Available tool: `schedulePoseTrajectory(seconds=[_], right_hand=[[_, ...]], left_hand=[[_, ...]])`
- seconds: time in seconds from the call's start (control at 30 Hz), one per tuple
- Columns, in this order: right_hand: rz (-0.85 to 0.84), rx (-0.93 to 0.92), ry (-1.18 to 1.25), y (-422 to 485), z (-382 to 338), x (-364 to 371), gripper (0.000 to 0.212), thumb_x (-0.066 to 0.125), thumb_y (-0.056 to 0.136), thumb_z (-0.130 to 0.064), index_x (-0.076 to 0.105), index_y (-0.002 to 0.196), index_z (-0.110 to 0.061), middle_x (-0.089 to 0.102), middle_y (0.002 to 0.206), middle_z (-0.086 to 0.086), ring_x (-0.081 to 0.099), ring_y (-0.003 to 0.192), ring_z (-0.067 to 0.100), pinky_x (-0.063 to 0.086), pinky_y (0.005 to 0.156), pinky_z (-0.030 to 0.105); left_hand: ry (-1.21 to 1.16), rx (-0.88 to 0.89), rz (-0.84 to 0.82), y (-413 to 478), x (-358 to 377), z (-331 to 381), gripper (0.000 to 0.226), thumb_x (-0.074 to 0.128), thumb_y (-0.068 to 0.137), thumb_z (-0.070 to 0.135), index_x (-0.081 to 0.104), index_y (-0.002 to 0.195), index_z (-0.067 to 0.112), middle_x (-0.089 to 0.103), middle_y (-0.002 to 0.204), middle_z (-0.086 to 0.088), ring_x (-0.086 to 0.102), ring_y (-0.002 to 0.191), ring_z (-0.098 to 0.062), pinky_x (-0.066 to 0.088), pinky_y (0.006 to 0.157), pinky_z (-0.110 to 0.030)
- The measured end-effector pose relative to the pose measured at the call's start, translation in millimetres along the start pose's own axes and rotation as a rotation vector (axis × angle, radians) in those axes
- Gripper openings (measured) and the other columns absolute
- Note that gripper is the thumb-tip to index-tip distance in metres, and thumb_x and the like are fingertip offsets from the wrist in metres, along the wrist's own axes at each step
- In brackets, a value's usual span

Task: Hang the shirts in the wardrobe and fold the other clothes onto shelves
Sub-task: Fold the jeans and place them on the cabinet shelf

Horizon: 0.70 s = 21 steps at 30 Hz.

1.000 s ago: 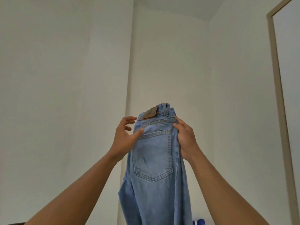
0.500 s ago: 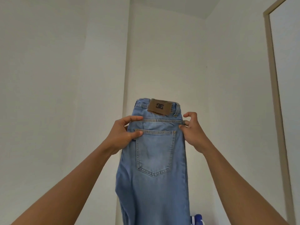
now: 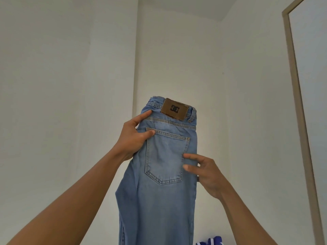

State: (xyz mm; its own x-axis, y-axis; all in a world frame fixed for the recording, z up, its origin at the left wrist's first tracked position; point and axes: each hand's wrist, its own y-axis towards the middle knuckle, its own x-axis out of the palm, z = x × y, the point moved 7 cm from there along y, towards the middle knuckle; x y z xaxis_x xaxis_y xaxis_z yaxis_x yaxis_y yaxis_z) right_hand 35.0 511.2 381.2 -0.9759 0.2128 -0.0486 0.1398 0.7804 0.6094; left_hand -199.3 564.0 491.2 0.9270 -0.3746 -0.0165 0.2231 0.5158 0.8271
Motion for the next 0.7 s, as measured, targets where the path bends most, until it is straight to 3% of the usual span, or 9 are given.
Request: schedulePoseTrajectory(seconds=[0.17, 0.3, 0.4, 0.47, 0.57, 0.7], right_hand=[[0.159, -0.211, 0.032, 6, -17, 6, 0.053, 0.089, 0.065, -0.015, 0.072, 0.115, -0.020, 0.068, 0.123, -0.006, 0.067, 0.111, 0.012, 0.058, 0.089, 0.033], [0.273, -0.257, 0.153, 15, -27, 6, 0.049, 0.085, 0.073, -0.006, 0.070, 0.117, -0.021, 0.069, 0.122, -0.003, 0.069, 0.107, 0.013, 0.058, 0.087, 0.033], [0.296, -0.205, 0.264, 18, -25, 4, 0.049, 0.083, 0.073, -0.004, 0.070, 0.118, -0.019, 0.070, 0.120, -0.001, 0.070, 0.104, 0.015, 0.059, 0.087, 0.035], [0.280, -0.143, 0.312, 18, -16, 5, 0.050, 0.083, 0.073, -0.003, 0.069, 0.119, -0.019, 0.071, 0.118, 0.000, 0.071, 0.102, 0.015, 0.059, 0.083, 0.031], [0.233, -0.036, 0.330, 15, -1, 8, 0.050, 0.083, 0.073, -0.005, 0.069, 0.119, -0.017, 0.071, 0.118, 0.002, 0.072, 0.097, 0.015, 0.059, 0.075, 0.026], [0.197, 0.117, 0.357, 14, 9, 8, 0.046, 0.080, 0.076, -0.006, 0.069, 0.120, -0.013, 0.071, 0.115, 0.006, 0.074, 0.091, 0.020, 0.059, 0.067, 0.027]], left_hand=[[0.081, 0.041, -0.045, 16, 1, 22, 0.061, 0.072, 0.086, -0.003, 0.060, 0.135, 0.030, 0.063, 0.128, 0.008, 0.064, 0.116, -0.012, 0.056, 0.095, -0.034], [0.074, 0.046, -0.259, 10, 12, 31, 0.094, 0.077, 0.083, 0.006, 0.027, 0.153, 0.042, 0.050, 0.145, 0.015, 0.057, 0.126, -0.008, 0.055, 0.094, -0.032], [0.160, -0.009, -0.401, -31, 11, -6, 0.113, 0.082, 0.077, 0.003, 0.011, 0.156, 0.043, 0.037, 0.155, 0.020, 0.045, 0.137, -0.002, 0.049, 0.103, -0.029], [0.176, -0.044, -0.370, -54, 5, -32, 0.106, 0.081, 0.080, 0.006, 0.016, 0.155, 0.044, 0.039, 0.153, 0.024, 0.044, 0.137, -0.002, 0.047, 0.107, -0.033], [0.089, -0.104, -0.240, -61, -4, -53, 0.076, 0.070, 0.090, 0.007, 0.035, 0.151, 0.037, 0.054, 0.142, 0.019, 0.054, 0.130, -0.007, 0.048, 0.107, -0.037], [-0.054, -0.275, -0.141, -59, -7, -69, 0.063, 0.061, 0.097, 0.013, 0.038, 0.148, 0.043, 0.061, 0.134, 0.012, 0.065, 0.115, -0.009, 0.056, 0.094, -0.032]])
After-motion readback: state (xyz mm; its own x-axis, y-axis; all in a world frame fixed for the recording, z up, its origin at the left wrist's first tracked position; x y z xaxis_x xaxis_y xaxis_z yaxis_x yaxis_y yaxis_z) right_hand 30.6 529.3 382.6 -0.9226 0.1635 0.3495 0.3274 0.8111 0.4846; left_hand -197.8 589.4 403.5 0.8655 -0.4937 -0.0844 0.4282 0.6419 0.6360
